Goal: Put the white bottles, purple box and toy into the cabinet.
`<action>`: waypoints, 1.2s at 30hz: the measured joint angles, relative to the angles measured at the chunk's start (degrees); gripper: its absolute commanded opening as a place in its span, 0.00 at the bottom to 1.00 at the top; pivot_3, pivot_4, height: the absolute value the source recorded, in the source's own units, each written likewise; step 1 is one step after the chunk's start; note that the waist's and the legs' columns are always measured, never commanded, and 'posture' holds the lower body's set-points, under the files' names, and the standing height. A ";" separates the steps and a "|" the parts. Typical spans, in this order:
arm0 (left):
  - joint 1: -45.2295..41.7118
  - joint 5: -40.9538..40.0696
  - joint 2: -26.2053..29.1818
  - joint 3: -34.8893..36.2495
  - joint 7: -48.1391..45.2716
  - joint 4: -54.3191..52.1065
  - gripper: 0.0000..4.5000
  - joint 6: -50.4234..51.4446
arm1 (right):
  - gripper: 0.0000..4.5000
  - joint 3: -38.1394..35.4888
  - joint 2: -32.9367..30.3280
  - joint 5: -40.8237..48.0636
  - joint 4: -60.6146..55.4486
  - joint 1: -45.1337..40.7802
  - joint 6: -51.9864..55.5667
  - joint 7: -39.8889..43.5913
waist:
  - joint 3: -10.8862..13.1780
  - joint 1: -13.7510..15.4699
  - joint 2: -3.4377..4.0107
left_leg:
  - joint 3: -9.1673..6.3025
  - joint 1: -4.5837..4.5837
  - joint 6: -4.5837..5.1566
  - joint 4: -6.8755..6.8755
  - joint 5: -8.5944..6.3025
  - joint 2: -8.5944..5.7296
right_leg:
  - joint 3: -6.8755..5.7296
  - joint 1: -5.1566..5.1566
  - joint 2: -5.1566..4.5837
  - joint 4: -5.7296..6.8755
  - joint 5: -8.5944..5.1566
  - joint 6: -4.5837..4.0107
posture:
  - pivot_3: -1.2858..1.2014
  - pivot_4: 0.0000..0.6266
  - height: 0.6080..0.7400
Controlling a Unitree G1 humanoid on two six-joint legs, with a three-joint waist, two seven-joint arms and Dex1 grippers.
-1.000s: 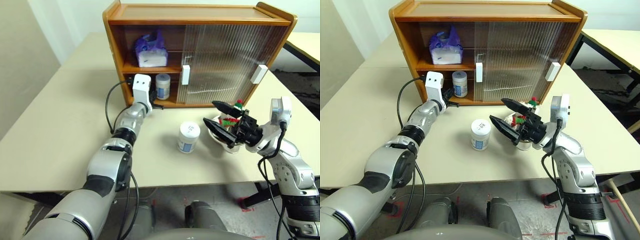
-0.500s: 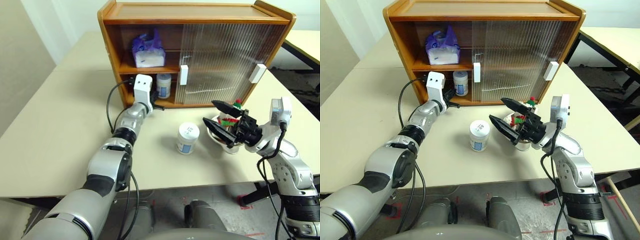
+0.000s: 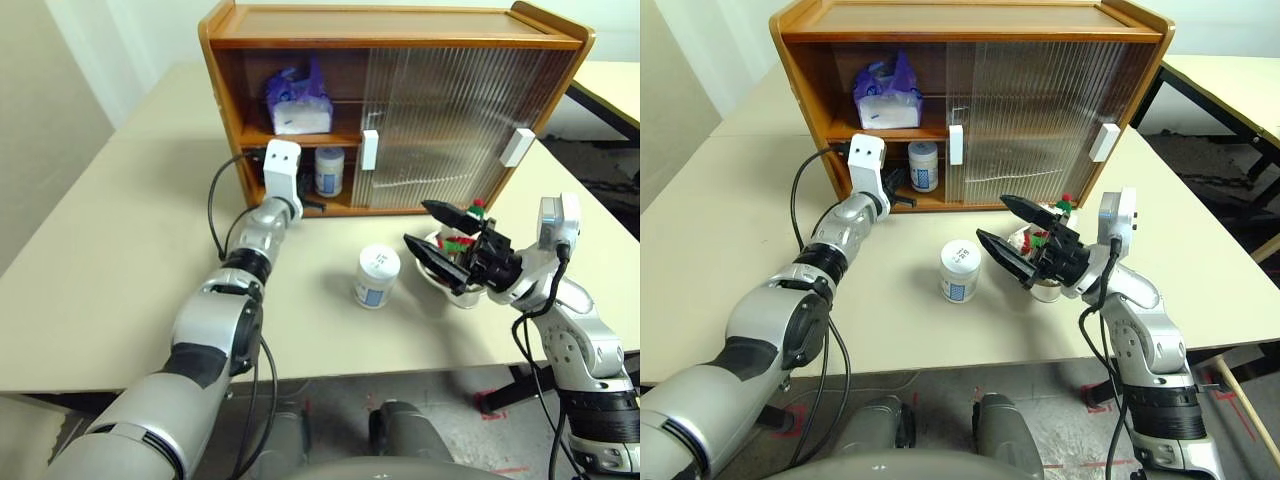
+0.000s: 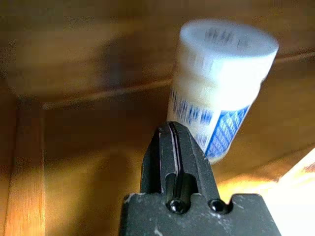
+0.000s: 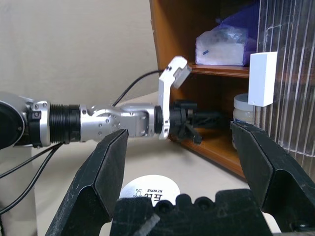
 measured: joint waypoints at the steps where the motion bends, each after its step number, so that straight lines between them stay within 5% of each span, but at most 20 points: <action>1: -0.42 0.04 0.01 0.00 0.35 0.61 0.01 0.00 | 1.00 0.00 -0.04 0.00 -0.12 0.00 0.01 -0.10 | 0.00 -0.02 0.00 | 0.00 0.00 0.00 0.00 0.00 0.00 | 0.00 0.00 0.00 0.00 -0.01 0.01 | 0.50 0.00 1.00; 36: -0.72 2.47 -0.38 -1.16 -6.99 3.51 0.01 -1.62 | 1.00 0.04 -0.43 0.31 -4.00 1.84 1.07 -3.05 | 0.00 -1.64 0.00 | 0.01 0.02 0.00 0.00 0.00 0.04 | 0.02 -0.01 0.01 -0.01 -0.07 0.12 | 0.50 0.00 1.00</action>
